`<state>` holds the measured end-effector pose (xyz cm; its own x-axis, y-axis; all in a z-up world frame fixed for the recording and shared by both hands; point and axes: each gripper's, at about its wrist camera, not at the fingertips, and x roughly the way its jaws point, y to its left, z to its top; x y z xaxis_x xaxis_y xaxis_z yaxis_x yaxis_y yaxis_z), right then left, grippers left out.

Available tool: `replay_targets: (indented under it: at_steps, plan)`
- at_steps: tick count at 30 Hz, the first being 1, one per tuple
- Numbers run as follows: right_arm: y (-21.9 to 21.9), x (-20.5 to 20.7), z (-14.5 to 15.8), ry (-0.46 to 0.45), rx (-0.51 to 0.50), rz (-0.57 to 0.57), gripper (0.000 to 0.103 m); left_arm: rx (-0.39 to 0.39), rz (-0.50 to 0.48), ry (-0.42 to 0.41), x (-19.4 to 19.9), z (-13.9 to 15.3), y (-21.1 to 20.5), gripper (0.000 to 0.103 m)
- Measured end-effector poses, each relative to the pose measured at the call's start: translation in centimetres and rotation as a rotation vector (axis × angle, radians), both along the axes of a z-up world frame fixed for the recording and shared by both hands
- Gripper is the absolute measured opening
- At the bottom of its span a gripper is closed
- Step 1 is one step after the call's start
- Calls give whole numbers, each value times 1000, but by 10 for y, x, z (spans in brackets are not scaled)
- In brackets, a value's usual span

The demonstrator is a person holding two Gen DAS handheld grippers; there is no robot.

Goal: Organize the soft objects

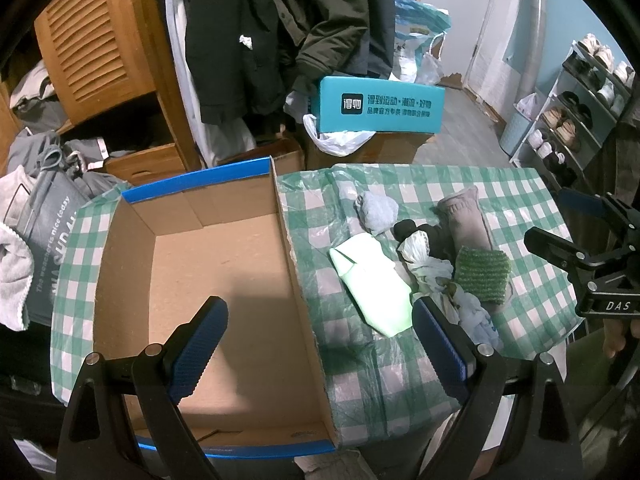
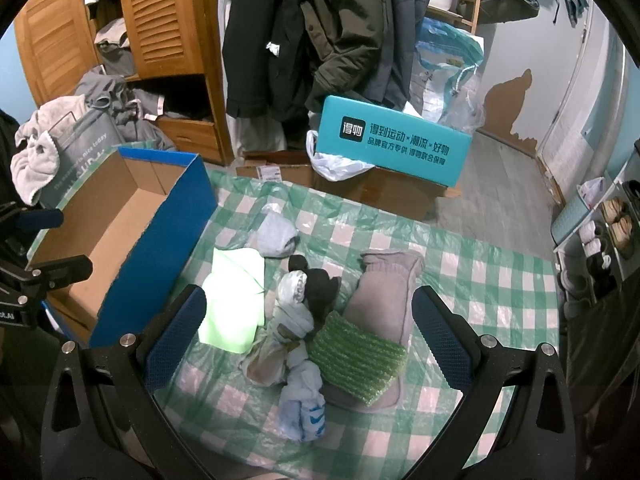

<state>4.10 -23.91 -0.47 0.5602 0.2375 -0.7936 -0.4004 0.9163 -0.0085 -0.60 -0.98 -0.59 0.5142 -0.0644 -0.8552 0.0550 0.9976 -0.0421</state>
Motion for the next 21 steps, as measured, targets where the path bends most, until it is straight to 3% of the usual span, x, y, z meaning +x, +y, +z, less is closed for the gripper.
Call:
replay_targets:
  at_steps: [21]
  plan:
    - [-1, 2, 1, 3, -3, 0, 101, -2, -27, 21, 0, -4, -8, 95]
